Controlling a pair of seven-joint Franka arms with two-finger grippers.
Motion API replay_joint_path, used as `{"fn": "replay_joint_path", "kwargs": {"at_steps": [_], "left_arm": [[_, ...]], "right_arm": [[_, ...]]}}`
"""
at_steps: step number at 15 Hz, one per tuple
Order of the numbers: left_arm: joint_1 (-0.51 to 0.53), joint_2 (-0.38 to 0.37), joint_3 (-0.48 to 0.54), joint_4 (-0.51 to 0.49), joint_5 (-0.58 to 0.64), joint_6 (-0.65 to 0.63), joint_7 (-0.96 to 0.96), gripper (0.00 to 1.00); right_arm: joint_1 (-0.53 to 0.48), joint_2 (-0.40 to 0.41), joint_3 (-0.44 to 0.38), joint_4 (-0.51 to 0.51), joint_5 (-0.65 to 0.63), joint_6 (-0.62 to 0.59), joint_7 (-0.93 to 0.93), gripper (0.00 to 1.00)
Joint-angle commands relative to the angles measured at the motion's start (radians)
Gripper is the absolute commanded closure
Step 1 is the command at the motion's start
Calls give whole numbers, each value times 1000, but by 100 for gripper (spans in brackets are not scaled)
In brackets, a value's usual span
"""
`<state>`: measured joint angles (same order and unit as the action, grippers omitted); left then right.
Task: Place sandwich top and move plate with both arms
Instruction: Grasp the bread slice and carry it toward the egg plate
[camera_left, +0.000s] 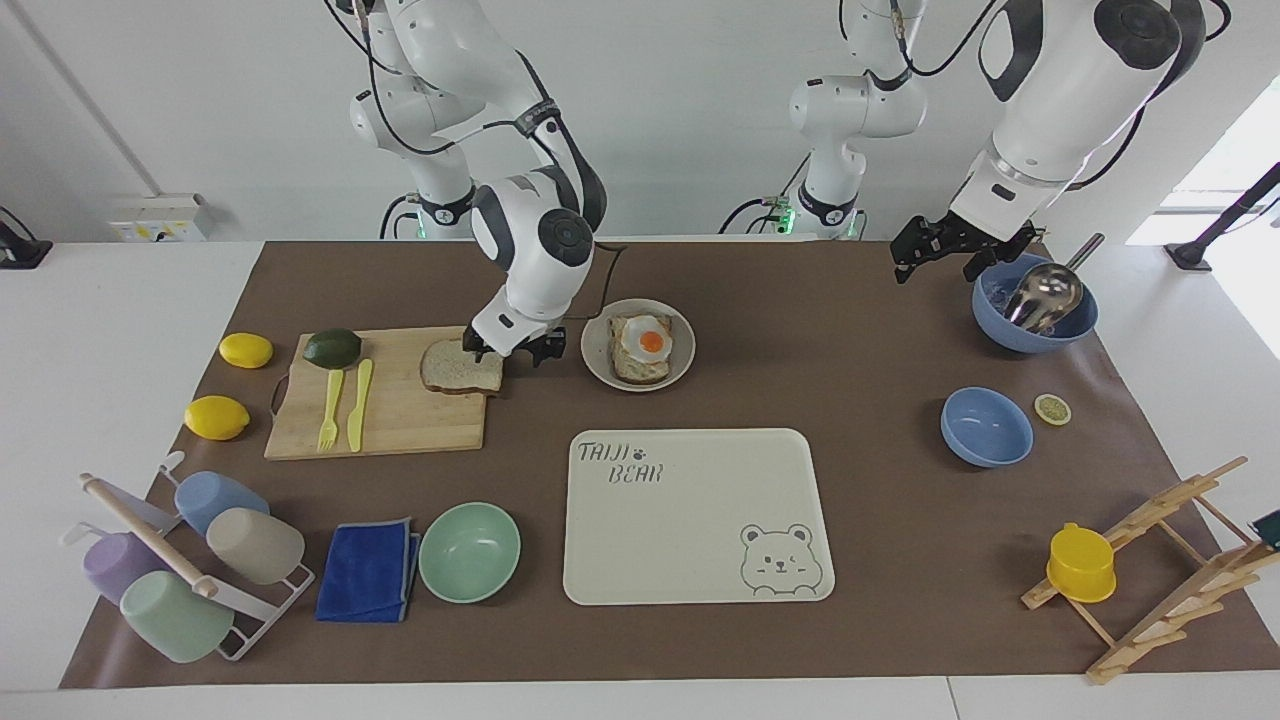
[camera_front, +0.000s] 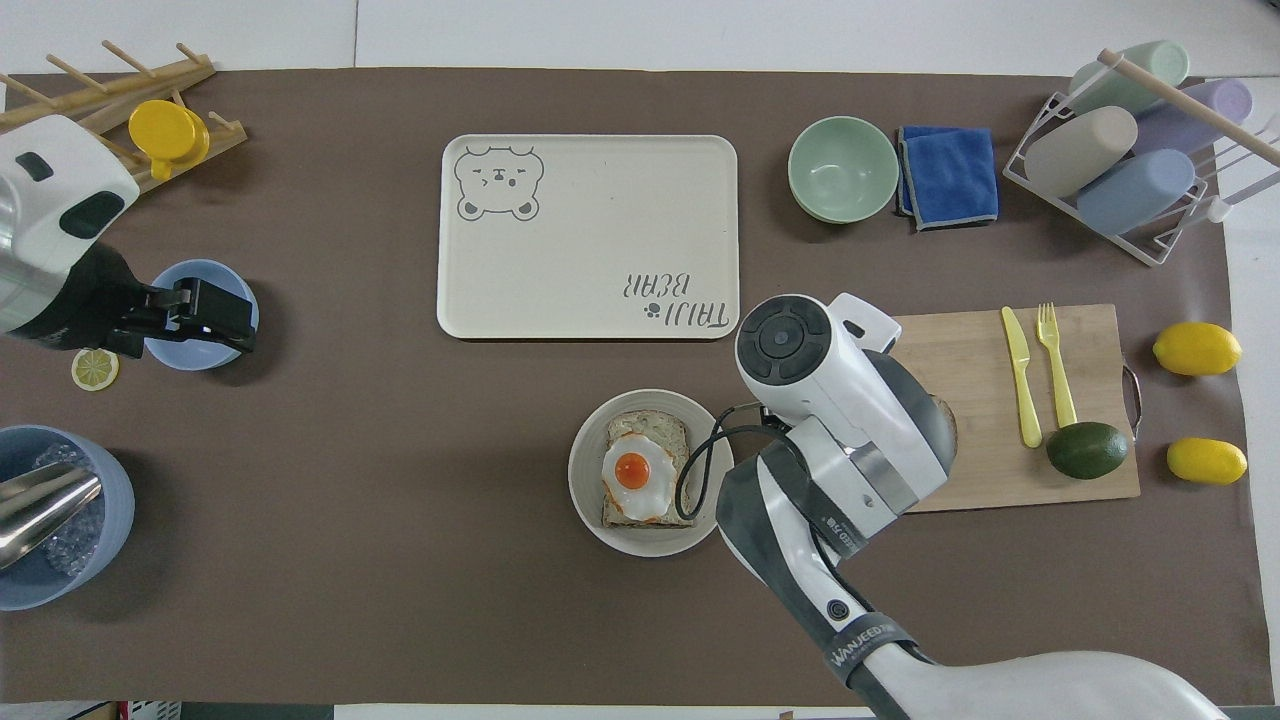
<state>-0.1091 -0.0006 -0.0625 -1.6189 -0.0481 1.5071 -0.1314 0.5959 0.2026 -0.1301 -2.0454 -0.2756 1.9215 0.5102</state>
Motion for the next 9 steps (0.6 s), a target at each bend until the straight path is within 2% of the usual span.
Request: {"fn": "replay_joint_path", "kwargs": {"at_steps": [1, 4, 6, 9], "left_arm": [[2, -27, 3, -27, -9, -1, -8, 0], [2, -27, 3, -27, -9, -1, -8, 0], [2, -27, 3, -27, -9, -1, -8, 0], [3, -27, 3, -27, -9, -1, -8, 0]], "right_arm": [[-4, 4, -2, -35, -54, 8, 25, 0], [-2, 12, -2, -56, -100, 10, 25, 0], [-14, 11, -2, -68, -116, 28, 25, 6], [-11, 9, -2, -87, -119, 36, 36, 8]]}}
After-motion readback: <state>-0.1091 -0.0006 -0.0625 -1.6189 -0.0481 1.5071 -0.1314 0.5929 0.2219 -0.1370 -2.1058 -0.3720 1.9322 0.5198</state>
